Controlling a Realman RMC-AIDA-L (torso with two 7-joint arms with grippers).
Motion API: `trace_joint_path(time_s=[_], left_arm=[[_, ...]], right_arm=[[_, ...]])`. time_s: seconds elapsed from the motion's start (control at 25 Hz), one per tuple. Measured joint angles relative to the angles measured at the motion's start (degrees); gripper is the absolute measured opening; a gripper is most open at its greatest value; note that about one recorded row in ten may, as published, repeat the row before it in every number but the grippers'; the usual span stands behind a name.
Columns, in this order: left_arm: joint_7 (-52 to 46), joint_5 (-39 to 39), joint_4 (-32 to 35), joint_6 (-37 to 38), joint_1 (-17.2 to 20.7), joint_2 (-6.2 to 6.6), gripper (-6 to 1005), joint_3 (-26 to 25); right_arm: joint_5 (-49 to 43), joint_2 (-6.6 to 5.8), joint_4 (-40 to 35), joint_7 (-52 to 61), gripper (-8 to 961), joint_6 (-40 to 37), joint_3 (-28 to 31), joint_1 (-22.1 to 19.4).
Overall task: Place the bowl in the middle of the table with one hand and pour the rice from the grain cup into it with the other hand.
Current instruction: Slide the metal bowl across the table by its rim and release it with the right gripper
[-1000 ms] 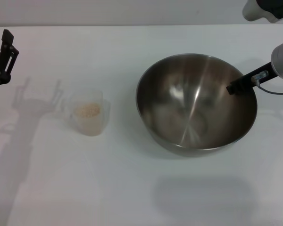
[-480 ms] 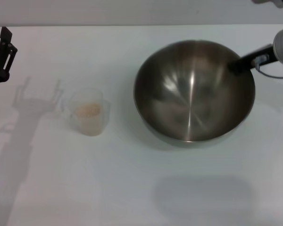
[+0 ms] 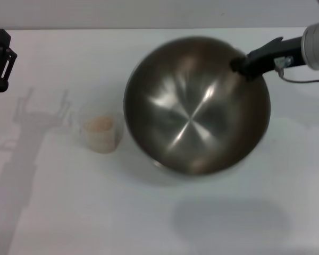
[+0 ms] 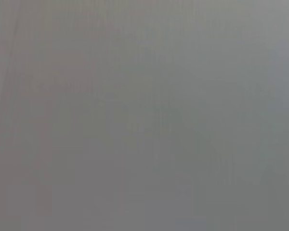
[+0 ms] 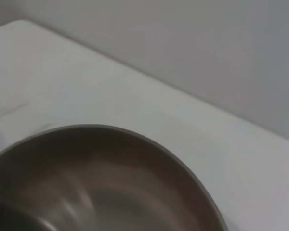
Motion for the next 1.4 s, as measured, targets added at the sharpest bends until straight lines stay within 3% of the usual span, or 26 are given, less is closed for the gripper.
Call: trace_joint_path(time_s=[0.32, 0.96, 1.4], left_arm=[[0.0, 0.3, -0.3, 0.2, 0.0, -0.06, 823, 0.0], [0.0, 0.3, -0.3, 0.9, 0.1, -0.09, 819, 0.4], [0.0, 0.3, -0.2, 1.3, 0.3, -0.1, 816, 0.4]], right_arm=[[2.8, 0.16, 2.5, -4.8, 2, 4.3, -1.8, 0.6], [0.1, 0.11, 8.4, -2.2, 1, 5.4, -3.7, 3.4], [-3.3, 0.22, 4.9, -0.5, 182, 6.3, -5.8, 3.2]])
